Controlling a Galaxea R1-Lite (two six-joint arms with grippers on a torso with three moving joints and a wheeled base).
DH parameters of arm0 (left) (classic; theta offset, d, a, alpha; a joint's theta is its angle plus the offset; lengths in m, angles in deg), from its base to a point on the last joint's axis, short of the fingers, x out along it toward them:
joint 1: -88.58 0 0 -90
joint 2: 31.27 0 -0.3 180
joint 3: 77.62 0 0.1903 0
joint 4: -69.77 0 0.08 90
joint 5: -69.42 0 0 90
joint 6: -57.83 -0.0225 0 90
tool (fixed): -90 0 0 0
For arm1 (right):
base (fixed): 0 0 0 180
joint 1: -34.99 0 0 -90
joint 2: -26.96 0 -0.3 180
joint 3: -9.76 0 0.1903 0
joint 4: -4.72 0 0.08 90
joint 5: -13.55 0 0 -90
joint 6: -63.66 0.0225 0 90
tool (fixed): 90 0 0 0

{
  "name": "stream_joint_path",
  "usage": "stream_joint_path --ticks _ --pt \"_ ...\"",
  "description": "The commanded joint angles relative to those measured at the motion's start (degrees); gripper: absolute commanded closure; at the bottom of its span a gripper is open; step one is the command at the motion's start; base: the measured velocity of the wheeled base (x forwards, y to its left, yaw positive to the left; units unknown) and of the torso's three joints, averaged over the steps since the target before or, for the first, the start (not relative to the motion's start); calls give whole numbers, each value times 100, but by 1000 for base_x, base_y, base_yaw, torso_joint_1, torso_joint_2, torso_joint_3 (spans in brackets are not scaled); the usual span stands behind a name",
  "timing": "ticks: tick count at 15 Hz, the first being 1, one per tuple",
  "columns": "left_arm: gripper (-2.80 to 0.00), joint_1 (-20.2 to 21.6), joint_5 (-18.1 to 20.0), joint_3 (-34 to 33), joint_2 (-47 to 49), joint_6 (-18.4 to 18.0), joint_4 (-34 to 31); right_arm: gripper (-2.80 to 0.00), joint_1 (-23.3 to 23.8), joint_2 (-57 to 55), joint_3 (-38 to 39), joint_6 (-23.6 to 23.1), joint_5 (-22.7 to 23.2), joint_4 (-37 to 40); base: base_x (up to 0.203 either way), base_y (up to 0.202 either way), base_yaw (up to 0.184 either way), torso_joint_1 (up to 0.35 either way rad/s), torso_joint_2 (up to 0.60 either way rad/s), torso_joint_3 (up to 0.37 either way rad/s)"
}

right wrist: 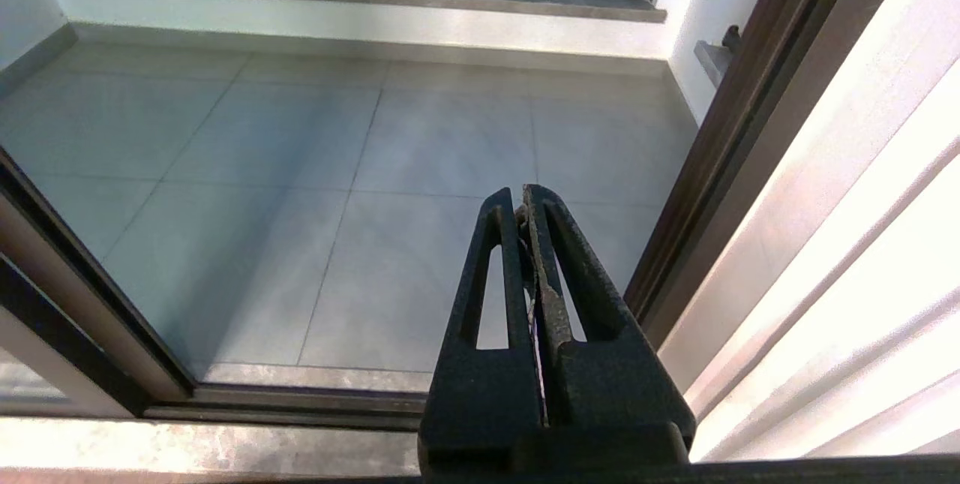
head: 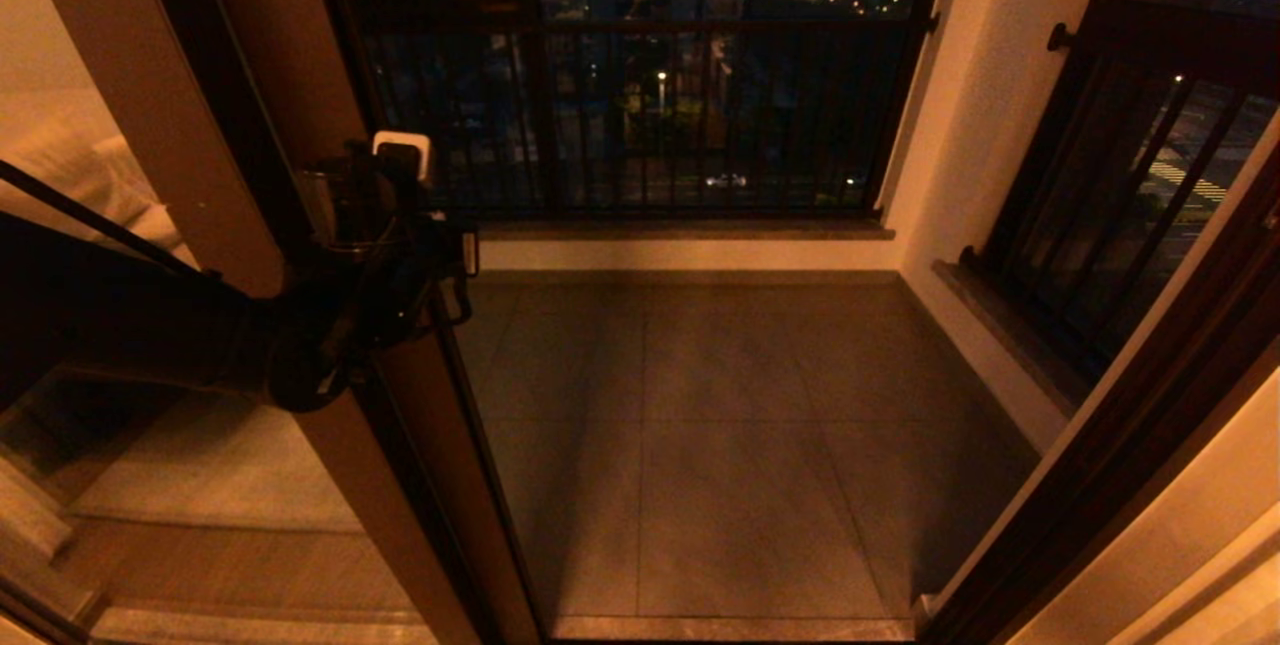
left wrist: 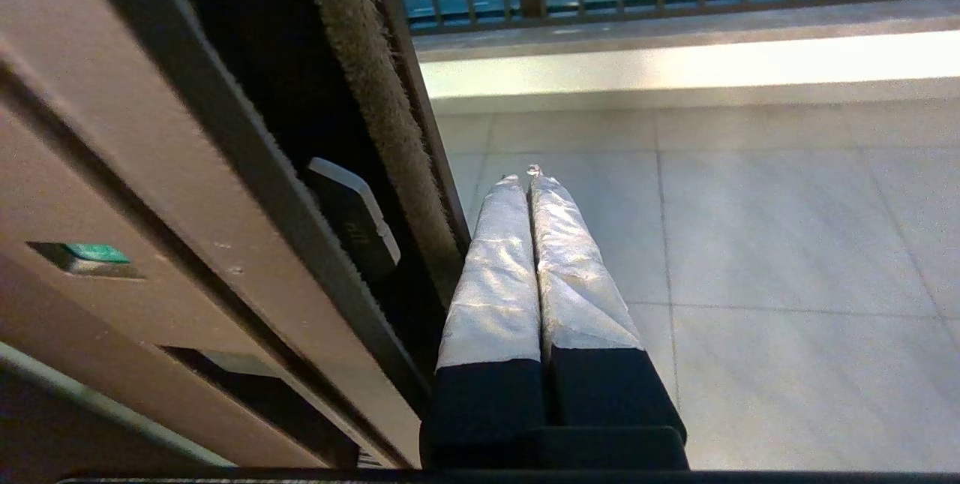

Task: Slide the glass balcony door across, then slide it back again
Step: Open the slid door

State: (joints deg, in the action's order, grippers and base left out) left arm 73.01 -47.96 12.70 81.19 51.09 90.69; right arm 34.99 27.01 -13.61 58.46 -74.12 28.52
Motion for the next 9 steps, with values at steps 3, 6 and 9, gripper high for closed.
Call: stream_joint_path --ticks 3,6,9 --pt "0 -45 6 2 -45 -3 36 0 -2 4 18 -7 4 1 0 0 0 0 0 0" --pt "0 -431 17 -51 -457 15 28 0 0 4 18 -7 5 1 0 0 0 0 0 0" --pt "0 -857 49 -641 -1121 28 0 0 0 4 18 -7 9 1 0 0 0 0 0 0"
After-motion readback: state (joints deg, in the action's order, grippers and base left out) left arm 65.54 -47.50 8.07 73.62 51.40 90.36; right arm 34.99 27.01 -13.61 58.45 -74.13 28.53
